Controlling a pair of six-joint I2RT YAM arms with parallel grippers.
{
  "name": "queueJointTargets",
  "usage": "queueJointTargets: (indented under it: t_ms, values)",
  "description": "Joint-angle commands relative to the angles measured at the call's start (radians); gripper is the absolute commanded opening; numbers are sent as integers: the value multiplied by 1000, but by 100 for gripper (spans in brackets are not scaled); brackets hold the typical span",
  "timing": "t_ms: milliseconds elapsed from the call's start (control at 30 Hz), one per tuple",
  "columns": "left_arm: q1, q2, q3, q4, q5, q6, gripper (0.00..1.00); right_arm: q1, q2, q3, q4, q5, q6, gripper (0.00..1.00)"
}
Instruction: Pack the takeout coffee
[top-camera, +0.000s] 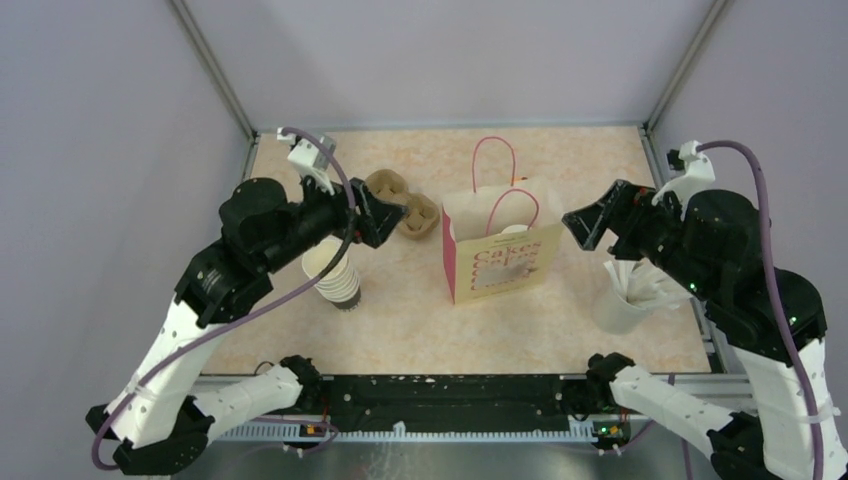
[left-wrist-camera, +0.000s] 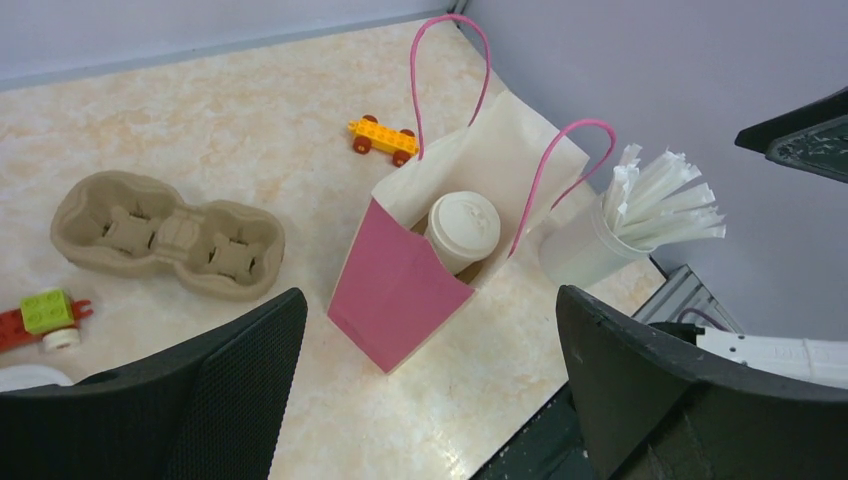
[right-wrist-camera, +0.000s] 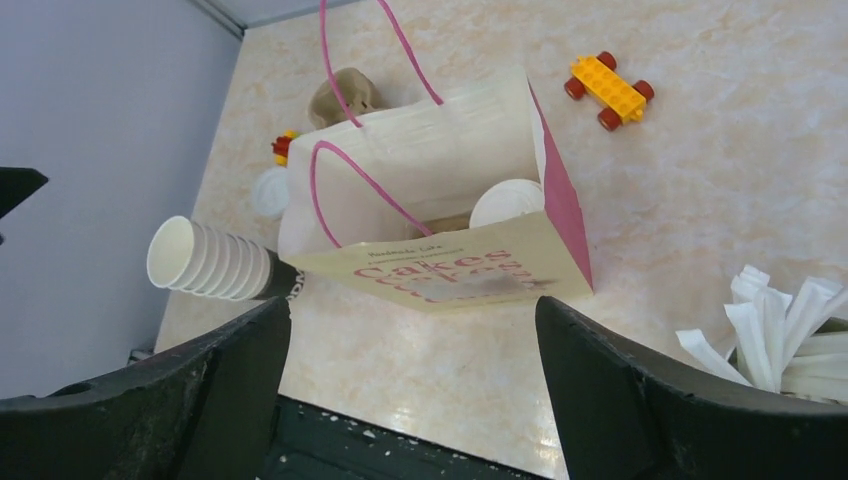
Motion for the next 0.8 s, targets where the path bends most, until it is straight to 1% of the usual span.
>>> queueJointTargets:
  t_ms: [0, 167, 333, 433, 533, 633, 767]
  values:
    - [2, -121, -85, 8, -11, -50, 99, -13, -29, -47, -46, -2, -36, 90]
    - [2, -255, -234, -26, 10, -123, 99, -13, -140, -182, 10, -13, -69, 91]
    - [2, -338, -344, 53, 112, -178, 99, -13, -191, -273, 40, -41, 4, 91]
    - [3, -331, -376, 89, 185, -184, 99, -13, -212, -296, 95, -46, 16, 90]
    - [3, -292, -371, 83, 254, -173, 99, -13, -208, -290, 125, -37, 7, 90]
    - [3, -272, -349, 76, 264, -176, 99, -13, -180, -261, 134, -29, -2, 90]
    - [2, -293, -366, 109, 225, -163, 99, -13, -146, -254, 151, -48, -9, 90]
